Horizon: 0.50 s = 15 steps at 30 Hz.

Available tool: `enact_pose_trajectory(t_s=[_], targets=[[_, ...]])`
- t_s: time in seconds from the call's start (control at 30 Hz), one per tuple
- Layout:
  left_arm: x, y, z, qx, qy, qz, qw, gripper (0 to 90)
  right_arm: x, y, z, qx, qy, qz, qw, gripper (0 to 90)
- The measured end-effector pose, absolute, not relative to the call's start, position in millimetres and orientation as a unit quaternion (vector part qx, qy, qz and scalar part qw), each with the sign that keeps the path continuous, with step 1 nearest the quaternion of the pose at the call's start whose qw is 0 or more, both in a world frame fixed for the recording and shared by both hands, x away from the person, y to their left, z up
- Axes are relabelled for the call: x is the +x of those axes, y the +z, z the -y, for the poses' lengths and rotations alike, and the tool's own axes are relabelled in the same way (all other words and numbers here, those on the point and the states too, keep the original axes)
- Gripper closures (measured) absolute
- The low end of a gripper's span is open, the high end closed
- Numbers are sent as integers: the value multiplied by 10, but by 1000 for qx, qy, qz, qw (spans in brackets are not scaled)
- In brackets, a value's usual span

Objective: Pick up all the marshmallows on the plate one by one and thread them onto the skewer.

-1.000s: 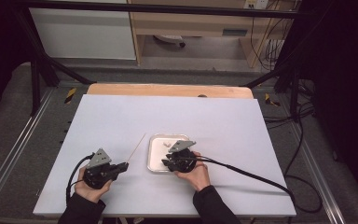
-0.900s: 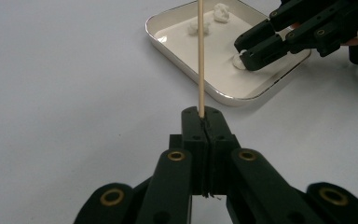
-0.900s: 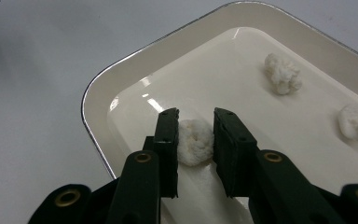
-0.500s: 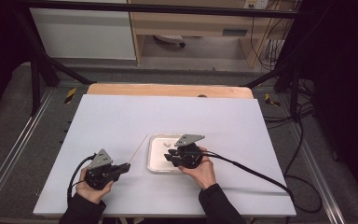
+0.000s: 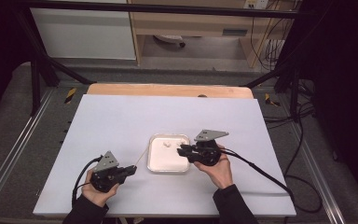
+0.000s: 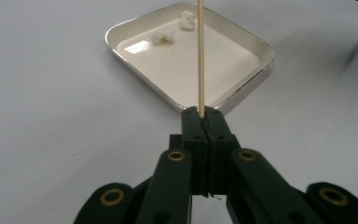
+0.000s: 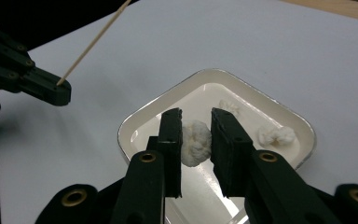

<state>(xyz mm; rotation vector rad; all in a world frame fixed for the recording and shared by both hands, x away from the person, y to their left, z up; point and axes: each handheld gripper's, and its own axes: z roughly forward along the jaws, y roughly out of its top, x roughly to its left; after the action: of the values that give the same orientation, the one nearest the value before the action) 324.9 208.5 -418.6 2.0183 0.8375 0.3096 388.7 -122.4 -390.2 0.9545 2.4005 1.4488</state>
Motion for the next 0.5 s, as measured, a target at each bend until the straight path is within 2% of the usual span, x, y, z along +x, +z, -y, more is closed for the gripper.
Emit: enact_pose_trajectory(t_s=[0.2,0.5], targets=[[3245,-4192,-1935,825,122,-323,448,886,3838,-3776,1475,331,519,-784,85,744],[3262,-4181,-1735,830,119,-305,451,886,3818,-3660,1594,335,549,-761,78,749]])
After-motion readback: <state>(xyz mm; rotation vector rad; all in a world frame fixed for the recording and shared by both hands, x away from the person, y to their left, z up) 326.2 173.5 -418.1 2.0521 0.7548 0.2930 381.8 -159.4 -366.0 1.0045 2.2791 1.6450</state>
